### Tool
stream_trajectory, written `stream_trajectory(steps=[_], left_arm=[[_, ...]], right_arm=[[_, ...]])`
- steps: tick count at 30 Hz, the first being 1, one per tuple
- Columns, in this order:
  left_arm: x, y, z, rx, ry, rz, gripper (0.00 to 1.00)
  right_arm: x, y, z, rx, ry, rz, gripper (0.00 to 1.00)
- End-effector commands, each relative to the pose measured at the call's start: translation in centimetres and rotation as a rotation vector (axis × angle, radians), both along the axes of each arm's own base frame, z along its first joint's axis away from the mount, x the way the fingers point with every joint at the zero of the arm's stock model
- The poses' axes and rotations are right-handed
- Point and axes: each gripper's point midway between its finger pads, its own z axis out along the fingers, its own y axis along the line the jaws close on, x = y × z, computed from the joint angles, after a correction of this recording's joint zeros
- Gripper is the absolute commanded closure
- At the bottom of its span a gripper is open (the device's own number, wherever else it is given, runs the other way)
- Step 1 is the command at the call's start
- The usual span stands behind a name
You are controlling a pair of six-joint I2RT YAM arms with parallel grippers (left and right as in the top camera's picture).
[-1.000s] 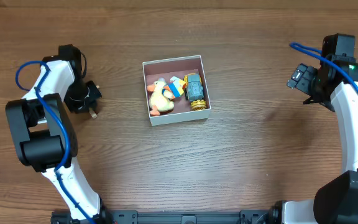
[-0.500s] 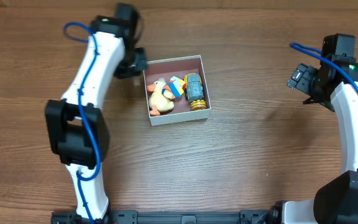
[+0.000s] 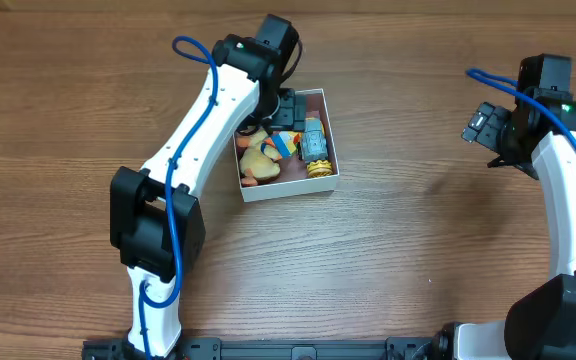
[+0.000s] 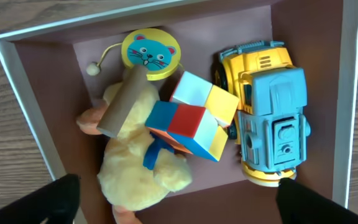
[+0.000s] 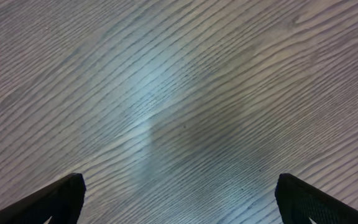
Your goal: Pack container
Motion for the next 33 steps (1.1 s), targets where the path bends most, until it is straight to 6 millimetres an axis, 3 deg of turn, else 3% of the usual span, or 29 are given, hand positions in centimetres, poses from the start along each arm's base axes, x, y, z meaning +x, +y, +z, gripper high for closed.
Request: stream_trajectory(steps=[1,3,5,8,11,13,16,18,23,25,28,30,33], left_arm=[[-0.3,0.2,0.6,0.015,0.003,-0.042,0.00],[-1.0,1.8,1.3,0.085,0.007,-0.020,0.00],[-1.7,2.1,2.5,0.086,0.001,-0.017,0.00],[-3.6,2.6,6.3,0.055,-0.047,-0.001,0.00],[-6.8,3.0,9.1,0.061,-0.137,-0.011,0.00],[-10.3,2.2,10.9,0.022,-0.229,-0.059,0.00],[-15.0,1.3,11.8,-0.036,-0.276,-0.109,0.00],[-16.6,1.5,11.6,-0.022,-0.246,-0.139,0.00],[-18.1,2.5,10.8,0.017,-0.169,-0.143,0.00],[-17.7,2.7,10.9,0.031,-0.190,-0.144,0.00],[-16.0,1.1,11.0,0.026,-0.282,-0.321,0.00],[-15.6,0.9,9.1,0.056,-0.295,-0.426,0.00],[-14.6,0.3,7.0,0.029,-0.381,-0.442,0.00]], right_arm=[[0.1,-0.2,0.3,-0.002,-0.013,-0.011,0.00],[0.1,-0.2,0.3,-0.002,-0.013,-0.011,0.00],[0.1,-0.2,0.3,-0.002,-0.013,-0.011,0.00],[0.1,-0.2,0.3,-0.002,-0.013,-0.011,0.00],[0.1,-0.2,0.3,-0.002,-0.013,-0.011,0.00],[0.1,-0.2,0.3,-0.002,-0.013,-0.011,0.00],[0.1,-0.2,0.3,-0.002,-0.013,-0.011,0.00],[0.1,-0.2,0.3,-0.002,-0.013,-0.011,0.00],[0.1,-0.2,0.3,-0.002,-0.013,-0.011,0.00],[0.1,-0.2,0.3,-0.002,-0.013,-0.011,0.00],[0.1,-0.2,0.3,-0.002,-0.013,-0.011,0.00],[0.1,-0.2,0.3,-0.002,-0.013,-0.011,0.00],[0.1,-0.2,0.3,-0.002,-0.013,-0.011,0.00]])
